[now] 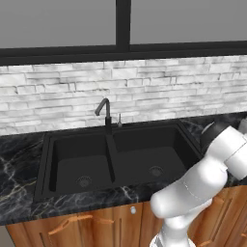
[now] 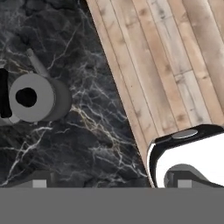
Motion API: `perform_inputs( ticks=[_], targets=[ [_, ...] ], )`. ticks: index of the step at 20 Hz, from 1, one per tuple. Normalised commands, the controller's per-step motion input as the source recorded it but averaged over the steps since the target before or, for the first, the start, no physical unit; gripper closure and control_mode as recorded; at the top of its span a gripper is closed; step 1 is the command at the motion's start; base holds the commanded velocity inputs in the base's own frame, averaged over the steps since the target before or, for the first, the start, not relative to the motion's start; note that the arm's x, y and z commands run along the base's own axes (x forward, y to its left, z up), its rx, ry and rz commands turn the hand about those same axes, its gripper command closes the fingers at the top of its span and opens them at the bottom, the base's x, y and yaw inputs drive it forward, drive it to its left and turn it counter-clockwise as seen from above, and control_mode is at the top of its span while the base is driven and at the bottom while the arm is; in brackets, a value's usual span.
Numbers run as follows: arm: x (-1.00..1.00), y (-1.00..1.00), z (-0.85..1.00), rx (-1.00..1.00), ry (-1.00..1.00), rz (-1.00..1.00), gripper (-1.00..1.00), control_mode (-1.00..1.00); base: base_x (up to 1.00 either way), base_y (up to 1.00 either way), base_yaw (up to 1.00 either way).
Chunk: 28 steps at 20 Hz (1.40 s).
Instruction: Place the kettle in the left basin and the glass cup in the right basin of the sink.
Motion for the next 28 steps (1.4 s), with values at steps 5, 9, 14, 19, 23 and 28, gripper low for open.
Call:
perform_inputs(
  ticks=[5, 9, 14, 19, 23, 28],
  targets=[
    [0.09, -0.15, -0.03, 0.11, 0.0, 0.08, -1.0, -1.0, 0.0, 0.0, 0.0],
    [0.14, -0.11, -0.08, 0.1, 0.0, 0.03, -1.0, -1.0, 0.0, 0.0, 0.0],
    [0.27, -0.02, -0.13, 0.05, 0.0, 0.0, -1.0, -1.0, 0.0, 0.0, 0.0],
    [0.22, -0.12, -0.13, 0.0, 0.0, 0.0, -1.0, -1.0, 0.0, 0.0, 0.0],
    [0.15, -0.22, -0.11, 0.0, 0.01, 0.0, -1.0, -1.0, 0.0, 0.0, 0.0],
    [0.09, -0.11, -0.19, 0.0, 0.0, 0.0, -1.0, -1.0, 0.0, 0.0, 0.0]
  ],
)
